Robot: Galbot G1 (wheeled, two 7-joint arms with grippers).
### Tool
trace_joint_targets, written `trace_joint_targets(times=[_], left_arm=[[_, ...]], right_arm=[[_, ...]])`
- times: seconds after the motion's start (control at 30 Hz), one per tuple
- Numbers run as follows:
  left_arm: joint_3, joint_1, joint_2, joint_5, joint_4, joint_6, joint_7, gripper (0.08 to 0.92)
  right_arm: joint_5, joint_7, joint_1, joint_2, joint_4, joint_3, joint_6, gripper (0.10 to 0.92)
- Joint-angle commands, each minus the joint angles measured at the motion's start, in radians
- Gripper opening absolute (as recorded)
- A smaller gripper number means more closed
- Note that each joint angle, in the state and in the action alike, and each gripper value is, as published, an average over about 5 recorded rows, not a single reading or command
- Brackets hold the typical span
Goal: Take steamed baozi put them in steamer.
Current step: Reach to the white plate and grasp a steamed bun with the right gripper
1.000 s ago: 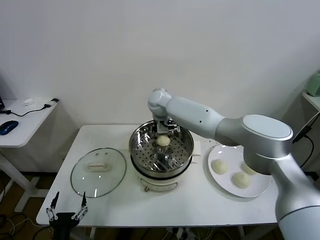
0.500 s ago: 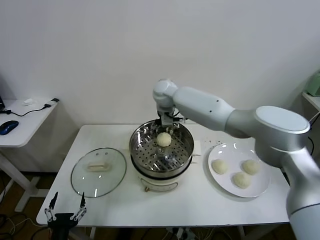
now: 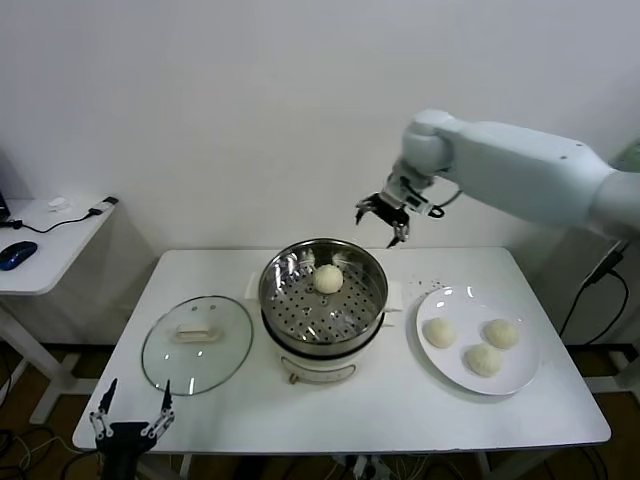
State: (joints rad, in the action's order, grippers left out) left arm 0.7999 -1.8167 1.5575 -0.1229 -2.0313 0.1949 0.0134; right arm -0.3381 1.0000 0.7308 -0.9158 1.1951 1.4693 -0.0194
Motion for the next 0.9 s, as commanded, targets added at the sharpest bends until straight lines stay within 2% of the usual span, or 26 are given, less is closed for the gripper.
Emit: trace_joint_targets(times=[0.03,0.2,0.5,0.73,0.9], left_arm=[[-0.002,-0.003,0.000,-0.007,-0.005,-0.001,0.001,0.823],[0.002,-0.008,-0.002,-0.007,-0.003,0.000,0.000,0.823],[0.010,-0.019,-0.002,-0.006,0.005,0.004,-0.001,0.823],[0.010,-0.025,0.000,-0.007,0.015,0.010,-0.002,0.823],[0.011,-0.024,0.000,-0.008,0.019,0.012,-0.003,0.823]], right_arm=[[-0.206,-0.024,-0.102,0.272,0.106,0.041,0.424,0.823],[-0.068,0.030,-0.285,0.251,0.026,-0.069,0.390,0.823],[0.087,0.035,-0.512,0.153,-0.092,-0.229,0.355,0.823],[0.135,0.027,-0.586,0.094,-0.199,-0.319,0.311,0.823],[0.136,0.031,-0.596,0.066,-0.221,-0.333,0.304,0.823]])
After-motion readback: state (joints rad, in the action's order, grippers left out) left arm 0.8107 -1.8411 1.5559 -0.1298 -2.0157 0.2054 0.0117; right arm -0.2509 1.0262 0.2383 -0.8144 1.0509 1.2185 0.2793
